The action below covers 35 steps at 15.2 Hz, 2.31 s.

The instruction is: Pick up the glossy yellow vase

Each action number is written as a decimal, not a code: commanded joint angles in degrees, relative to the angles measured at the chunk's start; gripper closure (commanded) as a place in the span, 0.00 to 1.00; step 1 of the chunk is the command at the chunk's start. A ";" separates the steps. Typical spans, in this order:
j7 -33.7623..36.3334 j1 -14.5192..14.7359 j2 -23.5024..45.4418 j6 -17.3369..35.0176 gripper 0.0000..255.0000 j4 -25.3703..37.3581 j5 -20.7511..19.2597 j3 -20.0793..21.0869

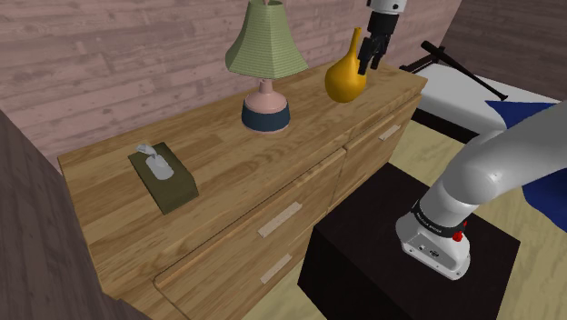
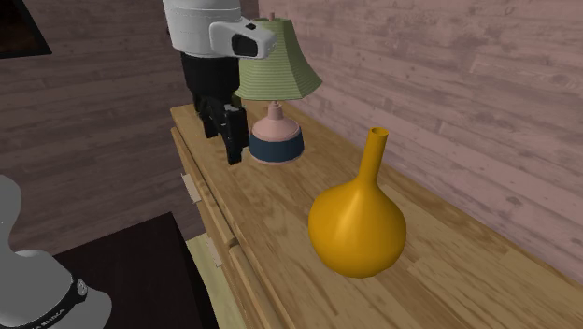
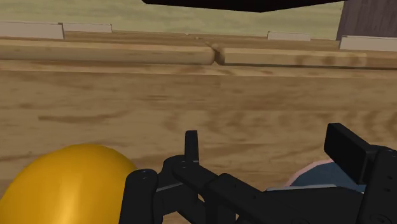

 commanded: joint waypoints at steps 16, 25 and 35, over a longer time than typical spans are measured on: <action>-15.11 -4.33 29.70 -0.40 0.00 37.55 5.79 -9.46; -17.68 -5.97 34.77 2.64 0.00 40.61 8.07 -10.26; -17.68 -5.83 34.43 3.98 1.00 38.96 7.95 -10.21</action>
